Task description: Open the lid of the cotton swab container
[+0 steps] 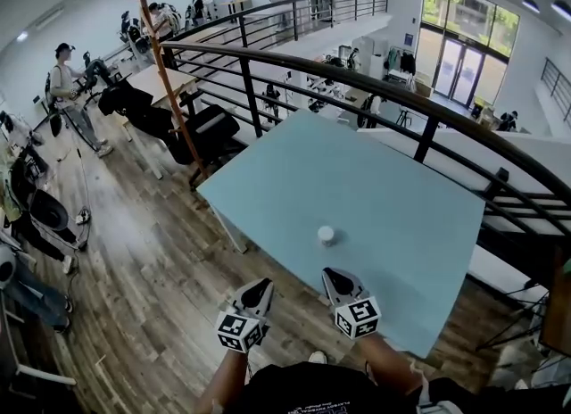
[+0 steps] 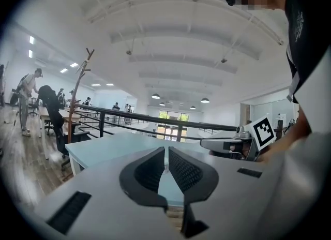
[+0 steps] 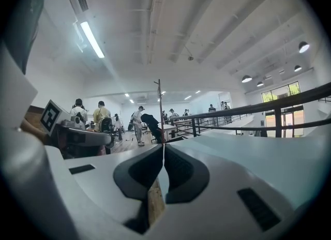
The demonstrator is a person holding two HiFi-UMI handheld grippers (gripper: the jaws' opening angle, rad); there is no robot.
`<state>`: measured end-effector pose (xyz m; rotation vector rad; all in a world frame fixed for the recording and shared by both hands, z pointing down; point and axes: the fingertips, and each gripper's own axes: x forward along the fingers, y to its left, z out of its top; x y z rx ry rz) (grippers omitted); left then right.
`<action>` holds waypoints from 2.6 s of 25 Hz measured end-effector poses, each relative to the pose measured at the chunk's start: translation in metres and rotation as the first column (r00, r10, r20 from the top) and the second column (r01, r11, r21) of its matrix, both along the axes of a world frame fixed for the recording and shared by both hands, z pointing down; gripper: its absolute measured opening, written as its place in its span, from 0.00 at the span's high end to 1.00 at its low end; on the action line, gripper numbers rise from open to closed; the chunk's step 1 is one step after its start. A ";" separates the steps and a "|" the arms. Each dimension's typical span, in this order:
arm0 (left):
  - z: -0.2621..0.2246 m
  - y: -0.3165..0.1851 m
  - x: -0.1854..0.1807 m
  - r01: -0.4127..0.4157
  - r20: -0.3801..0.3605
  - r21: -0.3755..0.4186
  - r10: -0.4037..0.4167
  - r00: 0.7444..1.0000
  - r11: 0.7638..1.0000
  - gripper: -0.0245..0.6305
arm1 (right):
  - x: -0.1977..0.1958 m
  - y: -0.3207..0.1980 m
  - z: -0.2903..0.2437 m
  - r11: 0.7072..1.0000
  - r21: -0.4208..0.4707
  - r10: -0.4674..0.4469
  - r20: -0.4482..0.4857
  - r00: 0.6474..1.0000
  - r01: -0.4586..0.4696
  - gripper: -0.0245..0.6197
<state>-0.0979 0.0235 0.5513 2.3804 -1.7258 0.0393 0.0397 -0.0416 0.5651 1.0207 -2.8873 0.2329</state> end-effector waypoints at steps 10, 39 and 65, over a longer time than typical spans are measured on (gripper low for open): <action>0.008 -0.016 -0.011 0.038 -0.002 -0.044 -0.039 0.999 0.998 0.91 | 0.004 -0.021 0.002 1.000 -0.008 -0.013 -0.013 1.000 0.013 0.93; -0.008 -0.193 -0.085 -0.219 -0.013 0.030 0.220 0.975 0.975 0.91 | -0.083 -0.173 -0.043 0.964 0.109 0.244 -0.003 0.970 -0.242 0.93; -0.007 -0.242 -0.059 -0.319 0.005 0.071 0.319 0.948 0.945 0.91 | -0.060 -0.193 -0.033 0.940 0.108 0.331 -0.049 0.942 -0.325 0.93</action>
